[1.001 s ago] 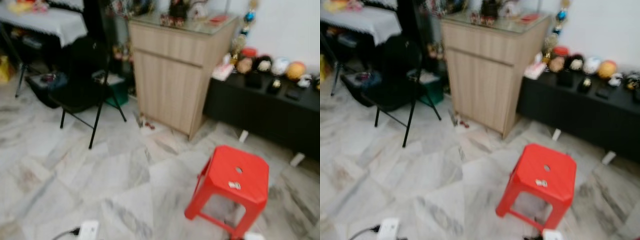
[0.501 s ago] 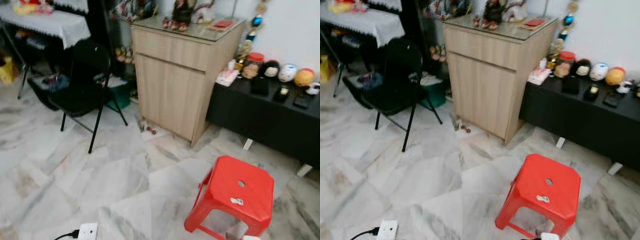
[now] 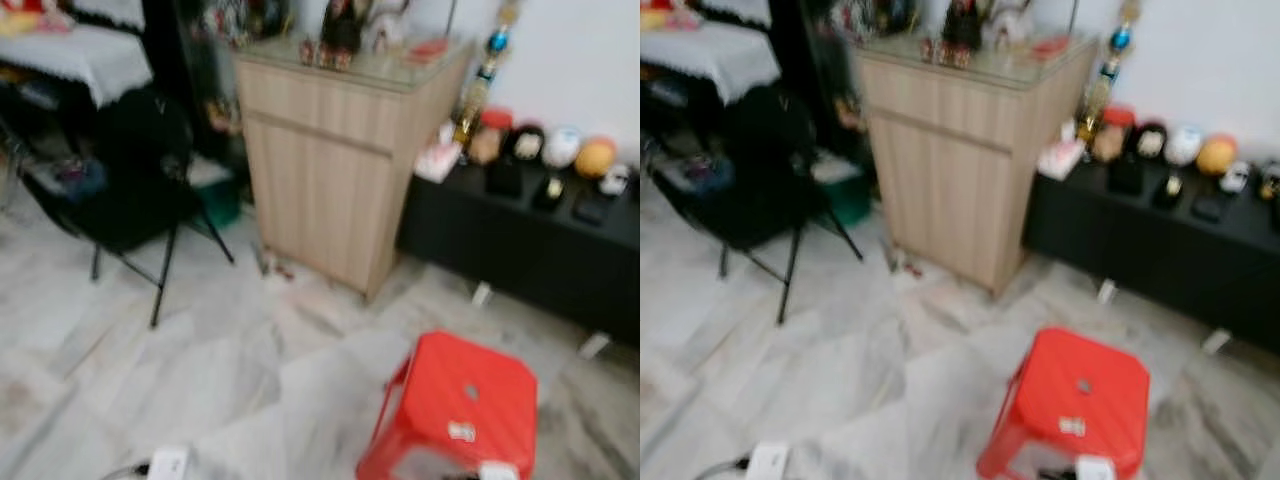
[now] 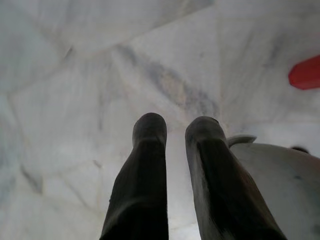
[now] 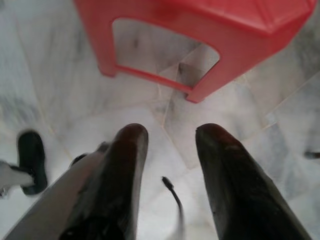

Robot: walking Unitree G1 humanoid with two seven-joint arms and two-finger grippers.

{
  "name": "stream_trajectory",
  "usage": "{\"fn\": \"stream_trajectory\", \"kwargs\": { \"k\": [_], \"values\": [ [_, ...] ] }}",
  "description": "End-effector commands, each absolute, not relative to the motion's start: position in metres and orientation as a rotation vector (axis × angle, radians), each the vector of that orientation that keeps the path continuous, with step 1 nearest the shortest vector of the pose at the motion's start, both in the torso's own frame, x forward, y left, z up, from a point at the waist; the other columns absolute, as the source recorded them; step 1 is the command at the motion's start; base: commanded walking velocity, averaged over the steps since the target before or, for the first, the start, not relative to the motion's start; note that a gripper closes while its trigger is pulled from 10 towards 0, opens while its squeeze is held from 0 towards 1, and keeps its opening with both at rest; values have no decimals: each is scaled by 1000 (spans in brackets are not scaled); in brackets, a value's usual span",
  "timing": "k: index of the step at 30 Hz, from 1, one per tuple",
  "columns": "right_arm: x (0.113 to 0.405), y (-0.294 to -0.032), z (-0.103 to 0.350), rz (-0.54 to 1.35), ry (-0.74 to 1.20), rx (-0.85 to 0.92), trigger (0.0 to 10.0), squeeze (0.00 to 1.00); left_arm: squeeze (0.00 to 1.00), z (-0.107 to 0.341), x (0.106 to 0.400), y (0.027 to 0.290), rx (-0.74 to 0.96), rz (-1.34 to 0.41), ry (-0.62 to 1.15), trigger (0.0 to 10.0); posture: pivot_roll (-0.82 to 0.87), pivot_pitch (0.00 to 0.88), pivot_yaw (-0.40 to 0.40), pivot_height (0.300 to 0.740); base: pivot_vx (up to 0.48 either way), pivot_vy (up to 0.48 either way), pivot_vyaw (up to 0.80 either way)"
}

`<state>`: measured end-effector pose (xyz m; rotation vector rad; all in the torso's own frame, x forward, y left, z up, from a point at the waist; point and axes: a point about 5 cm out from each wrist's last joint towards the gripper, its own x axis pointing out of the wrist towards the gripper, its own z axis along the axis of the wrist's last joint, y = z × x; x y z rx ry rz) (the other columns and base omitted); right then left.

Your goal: Hang keys on a hook

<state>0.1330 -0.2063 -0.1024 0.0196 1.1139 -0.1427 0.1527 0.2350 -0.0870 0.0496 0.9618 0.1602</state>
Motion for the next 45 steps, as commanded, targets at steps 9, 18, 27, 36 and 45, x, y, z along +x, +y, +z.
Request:
{"fn": "stream_trajectory", "kwargs": {
  "k": [9,18,27,36,45],
  "values": [
    [130,-219,-101,-184,1087,12,10000,0,0,-86,161,226,42,151,941,10000,162,25,-28,740,90,0,-79],
    [140,-218,-94,-173,947,79,10000,0,0,-86,161,224,37,151,935,10000,150,26,-28,740,0,0,0],
    [222,-206,-50,-110,578,93,10000,0,0,-86,160,223,28,168,921,10000,152,28,-44,740,0,0,0],
    [267,-182,-13,-6,373,65,10000,0,0,-83,162,225,33,248,846,10000,178,30,-72,740,0,0,0],
    [266,-187,-12,-25,361,65,10000,0,0,-72,167,227,23,320,663,10000,180,9,-75,740,0,0,0]
  ]
}}
